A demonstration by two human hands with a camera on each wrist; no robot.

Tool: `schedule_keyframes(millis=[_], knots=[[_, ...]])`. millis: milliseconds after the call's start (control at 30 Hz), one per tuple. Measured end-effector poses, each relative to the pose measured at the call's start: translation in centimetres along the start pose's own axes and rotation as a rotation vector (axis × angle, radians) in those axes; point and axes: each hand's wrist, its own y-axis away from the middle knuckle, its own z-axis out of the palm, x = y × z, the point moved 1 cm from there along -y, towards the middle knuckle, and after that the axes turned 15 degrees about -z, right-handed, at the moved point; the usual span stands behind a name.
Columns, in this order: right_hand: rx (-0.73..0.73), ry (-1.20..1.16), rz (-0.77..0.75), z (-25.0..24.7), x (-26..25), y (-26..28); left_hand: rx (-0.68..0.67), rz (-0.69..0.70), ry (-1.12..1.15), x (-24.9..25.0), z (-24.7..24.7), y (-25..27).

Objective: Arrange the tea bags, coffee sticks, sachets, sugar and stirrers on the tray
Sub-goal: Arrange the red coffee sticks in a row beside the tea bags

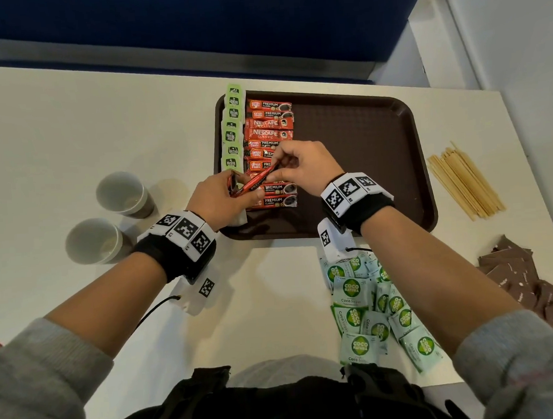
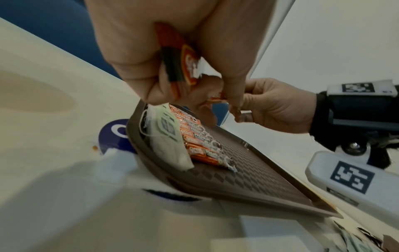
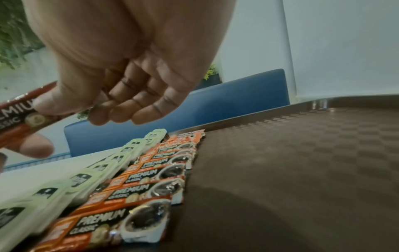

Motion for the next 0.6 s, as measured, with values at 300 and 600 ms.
schedule_keyframes(millis=[300,600], knots=[[-0.135,0.089,0.134,-0.8,1.3,1.8,0.044,-0.012,0.111,-0.1,-0.1,0.3],[-0.249,0.177,0.18,-0.7,1.3,2.5,0.125,-0.056,0.085,-0.1,0.1,0.4]])
